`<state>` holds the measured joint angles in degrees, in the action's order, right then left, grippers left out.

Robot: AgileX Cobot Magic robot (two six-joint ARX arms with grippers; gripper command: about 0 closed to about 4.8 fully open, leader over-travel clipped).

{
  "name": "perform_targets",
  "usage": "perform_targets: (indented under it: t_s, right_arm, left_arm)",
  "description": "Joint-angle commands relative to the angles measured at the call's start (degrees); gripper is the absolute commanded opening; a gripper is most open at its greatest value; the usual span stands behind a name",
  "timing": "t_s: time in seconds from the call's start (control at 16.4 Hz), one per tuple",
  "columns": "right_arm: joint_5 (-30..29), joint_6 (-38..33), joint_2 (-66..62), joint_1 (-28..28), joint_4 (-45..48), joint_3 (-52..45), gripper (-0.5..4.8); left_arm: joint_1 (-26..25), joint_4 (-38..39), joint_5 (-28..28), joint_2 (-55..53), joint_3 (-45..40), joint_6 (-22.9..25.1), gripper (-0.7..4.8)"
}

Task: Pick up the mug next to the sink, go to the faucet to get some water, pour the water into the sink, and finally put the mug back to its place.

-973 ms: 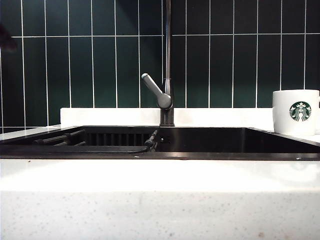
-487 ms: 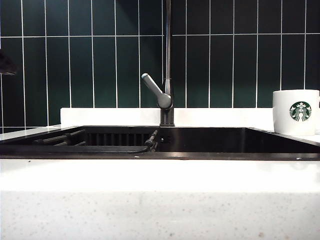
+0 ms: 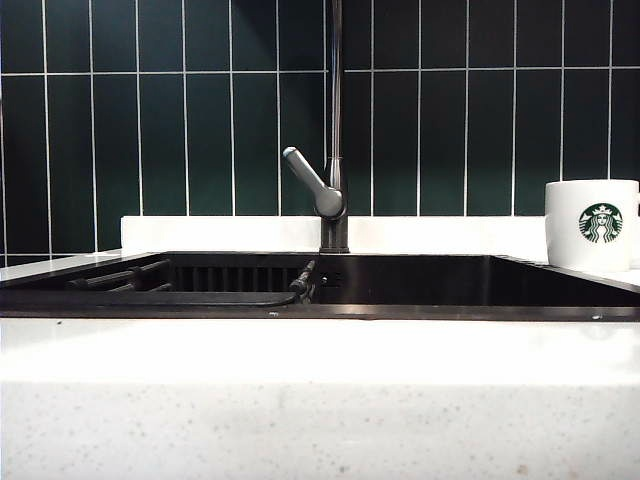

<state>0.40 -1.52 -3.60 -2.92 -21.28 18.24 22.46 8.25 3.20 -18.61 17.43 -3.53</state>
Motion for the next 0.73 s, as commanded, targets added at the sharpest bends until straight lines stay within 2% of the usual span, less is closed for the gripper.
perform_targets:
  t_s: [0.06, 0.18, 0.37, 0.55, 0.73]
  right_arm:
    - [-4.8, -5.1, 0.0, 0.1, 0.6, 0.3, 0.37]
    - [-5.4, -4.2, 0.0, 0.1, 0.7, -0.2, 0.07]
    - [-10.9, -3.2, 0.0, 0.1, 2.6, -1.6, -0.01]
    - [-10.6, -3.0, 0.0, 0.1, 6.3, -3.6, -0.01]
    - [-9.5, -1.7, 0.0, 0.1, 9.2, -6.8, -0.01]
  left_arm:
    - [0.0, 0.2, 3.7, 4.1, -1.5, 0.1, -0.06]
    - [0.0, 1.7, 3.6, 5.6, -2.5, 0.0, -0.06]
    - [0.0, 1.1, 3.7, 5.8, -4.5, -0.2, -0.06]
    - [0.0, -2.7, 5.5, 5.8, -7.3, -0.6, -0.06]
    - [0.0, -5.6, 8.2, 5.8, -10.2, -3.1, -0.06]
